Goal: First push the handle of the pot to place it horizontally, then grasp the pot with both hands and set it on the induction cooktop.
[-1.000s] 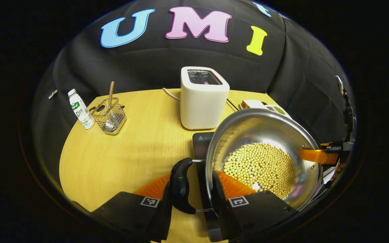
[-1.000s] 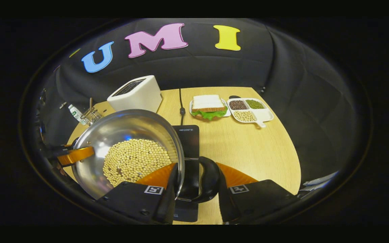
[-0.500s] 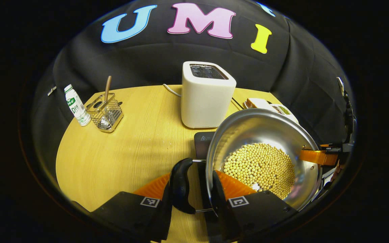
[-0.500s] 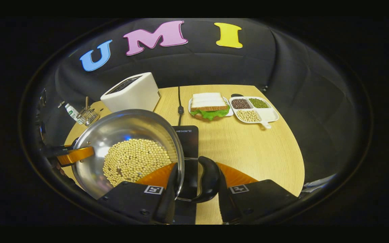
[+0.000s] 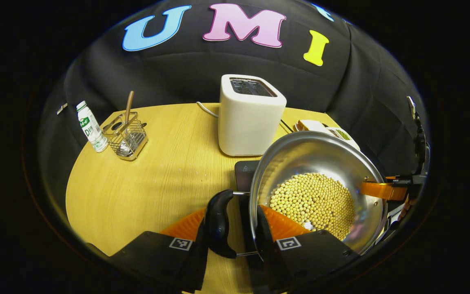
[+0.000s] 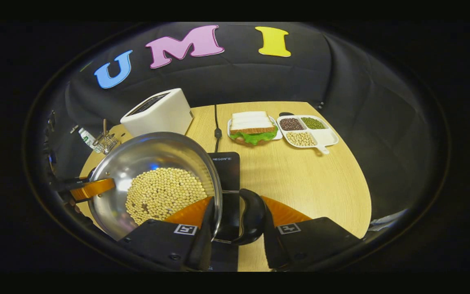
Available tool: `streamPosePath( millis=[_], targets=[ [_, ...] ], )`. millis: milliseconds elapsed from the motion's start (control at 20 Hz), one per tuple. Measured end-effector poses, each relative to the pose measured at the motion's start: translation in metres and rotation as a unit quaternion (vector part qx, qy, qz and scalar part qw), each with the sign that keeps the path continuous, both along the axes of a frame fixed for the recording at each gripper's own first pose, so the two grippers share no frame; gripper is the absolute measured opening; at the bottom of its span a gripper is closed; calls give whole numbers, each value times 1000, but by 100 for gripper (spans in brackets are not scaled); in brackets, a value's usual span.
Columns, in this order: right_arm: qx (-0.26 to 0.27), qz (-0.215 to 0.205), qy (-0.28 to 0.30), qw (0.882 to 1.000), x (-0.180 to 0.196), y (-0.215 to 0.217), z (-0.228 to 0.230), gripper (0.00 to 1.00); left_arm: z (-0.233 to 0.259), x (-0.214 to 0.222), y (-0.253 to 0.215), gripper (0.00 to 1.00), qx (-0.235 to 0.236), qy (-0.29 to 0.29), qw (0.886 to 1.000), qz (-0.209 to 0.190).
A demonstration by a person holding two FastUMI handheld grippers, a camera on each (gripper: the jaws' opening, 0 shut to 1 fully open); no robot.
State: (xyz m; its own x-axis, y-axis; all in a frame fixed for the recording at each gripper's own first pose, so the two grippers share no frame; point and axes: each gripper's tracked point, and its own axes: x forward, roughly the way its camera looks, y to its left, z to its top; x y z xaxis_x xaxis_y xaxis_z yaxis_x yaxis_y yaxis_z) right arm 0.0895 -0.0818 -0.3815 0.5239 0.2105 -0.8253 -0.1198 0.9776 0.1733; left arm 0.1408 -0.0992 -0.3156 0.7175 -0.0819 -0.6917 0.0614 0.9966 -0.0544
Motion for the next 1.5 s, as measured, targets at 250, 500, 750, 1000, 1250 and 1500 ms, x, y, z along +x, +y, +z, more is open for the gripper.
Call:
streamPosePath(
  millis=[250, 500, 750, 1000, 1250, 1500],
  targets=[
    [3, -4, 3, 1000, 0, 0, 0, 56, 0, 0, 0, 60, -1, 1, 1000, 0],
    [7, -6, 5, 1000, 1, -1, 0, 59, -1, 0, 0, 62, -1, 2, 1000, 2],
    [18, -19, -1, 1000, 5, 0, 5, 72, -3, -2, 1, 71, 15, 3, 1000, -3],
    [4, -31, -9, 999, 5, -7, 9, 99, 6, -4, 1, 96, 8, -17, 1000, 6],
    [8, -45, -56, 997, 4, -11, 44, 99, 34, -15, 10, 96, 17, -45, 999, 12],
    [8, -49, -120, 992, -3, -13, 101, 99, 80, -34, 7, 96, 15, -96, 995, 7]
  ],
)
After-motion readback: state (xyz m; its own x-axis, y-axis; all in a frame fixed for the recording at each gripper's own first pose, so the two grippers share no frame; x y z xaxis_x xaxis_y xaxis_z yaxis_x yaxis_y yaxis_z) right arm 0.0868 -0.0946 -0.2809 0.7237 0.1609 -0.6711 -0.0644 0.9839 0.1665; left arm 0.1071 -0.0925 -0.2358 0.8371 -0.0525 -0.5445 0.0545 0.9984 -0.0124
